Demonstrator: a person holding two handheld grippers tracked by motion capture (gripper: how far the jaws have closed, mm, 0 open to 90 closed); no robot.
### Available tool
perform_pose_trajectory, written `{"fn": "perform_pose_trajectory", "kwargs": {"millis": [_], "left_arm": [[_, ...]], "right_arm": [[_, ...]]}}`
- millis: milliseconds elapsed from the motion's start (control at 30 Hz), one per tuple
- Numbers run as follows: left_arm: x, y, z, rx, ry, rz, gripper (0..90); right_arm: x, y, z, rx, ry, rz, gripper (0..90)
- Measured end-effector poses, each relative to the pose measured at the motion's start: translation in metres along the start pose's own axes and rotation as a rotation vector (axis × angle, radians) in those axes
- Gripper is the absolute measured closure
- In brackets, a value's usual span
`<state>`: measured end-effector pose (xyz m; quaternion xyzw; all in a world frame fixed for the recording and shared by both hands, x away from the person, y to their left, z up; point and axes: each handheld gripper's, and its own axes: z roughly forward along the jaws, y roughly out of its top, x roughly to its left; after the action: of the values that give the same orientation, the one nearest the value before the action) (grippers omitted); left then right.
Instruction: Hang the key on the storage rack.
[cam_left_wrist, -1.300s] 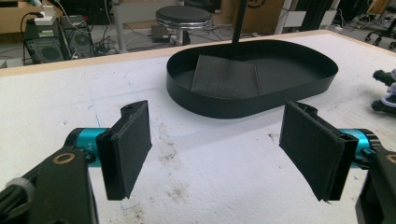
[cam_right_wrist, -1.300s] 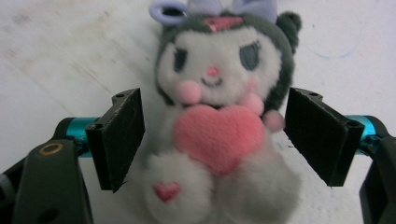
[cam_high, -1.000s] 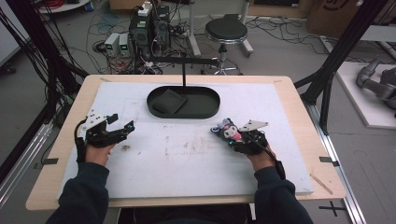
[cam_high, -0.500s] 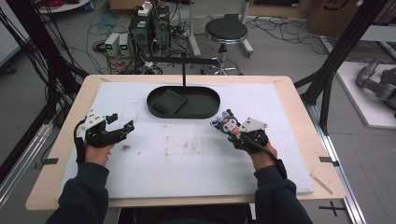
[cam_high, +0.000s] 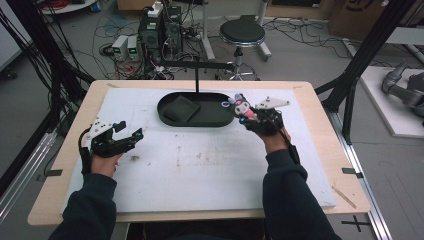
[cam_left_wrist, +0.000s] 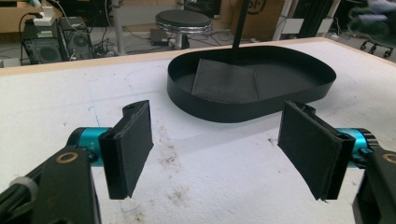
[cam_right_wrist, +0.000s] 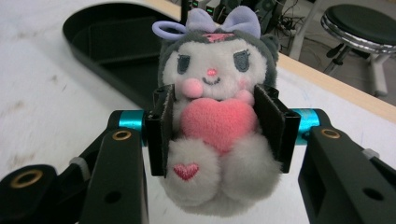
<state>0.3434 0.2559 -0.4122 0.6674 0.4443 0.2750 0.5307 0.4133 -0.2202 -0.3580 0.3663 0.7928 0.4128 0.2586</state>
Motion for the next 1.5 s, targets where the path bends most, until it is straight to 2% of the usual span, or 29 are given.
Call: {"fn": "perform_pose_trajectory", "kwargs": {"millis": [67,233,300,367,600,700,767,867,1067,1200,1300,1500], "left_arm": [[0.0,0.0,0.0,0.0,-0.001,0.0,26.0],[0.001,0.0,0.0,-0.004,0.001,-0.004,26.0],[0.0,0.0,-0.001,-0.01,0.001,0.003,26.1],[0.0,0.002,-0.001,-0.012,0.001,0.01,26.3],[0.0,0.002,-0.001,-0.015,-0.002,0.007,26.3],[0.0,0.002,-0.001,-0.014,-0.006,0.012,26.3],[0.0,0.002,-0.001,-0.014,-0.007,0.011,26.3],[-0.001,0.002,-0.001,-0.013,-0.006,0.011,26.3],[-0.001,0.002,-0.001,-0.013,-0.004,0.012,26.3],[-0.001,0.002,-0.001,-0.012,-0.004,0.012,26.3],[-0.001,0.002,-0.001,-0.012,-0.004,0.012,26.3],[-0.001,0.002,-0.001,-0.011,-0.004,0.013,26.3]], "right_arm": [[-0.007,0.01,0.006,-0.004,0.01,0.028,53.0],[-0.016,0.034,0.016,-0.023,0.011,0.059,53.0],[-0.02,0.04,0.021,-0.02,0.028,0.088,53.0],[-0.022,0.047,0.025,-0.007,0.023,0.084,53.0],[-0.029,0.065,0.03,-0.033,-0.003,0.108,53.1],[-0.031,0.067,0.031,-0.032,-0.018,0.119,53.4],[-0.034,0.066,0.03,-0.038,-0.015,0.15,53.6],[-0.041,0.065,0.028,-0.063,0.019,0.215,53.8],[-0.046,0.064,0.026,-0.077,0.018,0.247,53.8],[-0.049,0.062,0.03,-0.076,-0.001,0.271,53.8],[-0.05,0.06,0.035,-0.049,-0.029,0.264,53.8],[-0.037,0.058,0.056,0.036,-0.063,0.165,53.6]]}}
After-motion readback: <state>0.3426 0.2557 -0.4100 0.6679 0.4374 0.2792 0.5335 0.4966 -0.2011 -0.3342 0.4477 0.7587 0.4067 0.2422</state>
